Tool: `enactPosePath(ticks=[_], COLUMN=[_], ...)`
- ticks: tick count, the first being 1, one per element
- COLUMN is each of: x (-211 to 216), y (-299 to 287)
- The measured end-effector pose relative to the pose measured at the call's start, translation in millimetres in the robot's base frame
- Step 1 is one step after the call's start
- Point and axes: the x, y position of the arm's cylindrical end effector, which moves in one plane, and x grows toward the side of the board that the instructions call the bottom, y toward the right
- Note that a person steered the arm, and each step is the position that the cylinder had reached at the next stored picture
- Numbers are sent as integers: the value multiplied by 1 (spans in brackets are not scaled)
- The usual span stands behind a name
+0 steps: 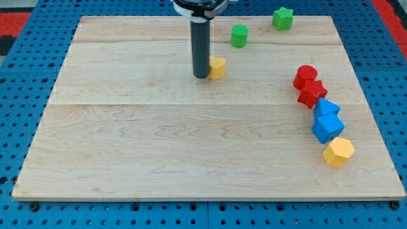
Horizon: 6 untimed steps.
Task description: Move the yellow heart to the top side of the red circle
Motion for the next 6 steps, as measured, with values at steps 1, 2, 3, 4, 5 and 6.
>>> enactPosePath(ticks=[1,2,3,4,5,6], x=[-18,-28,-29,-43,-63,-66], y=[44,29,54,60,46,90])
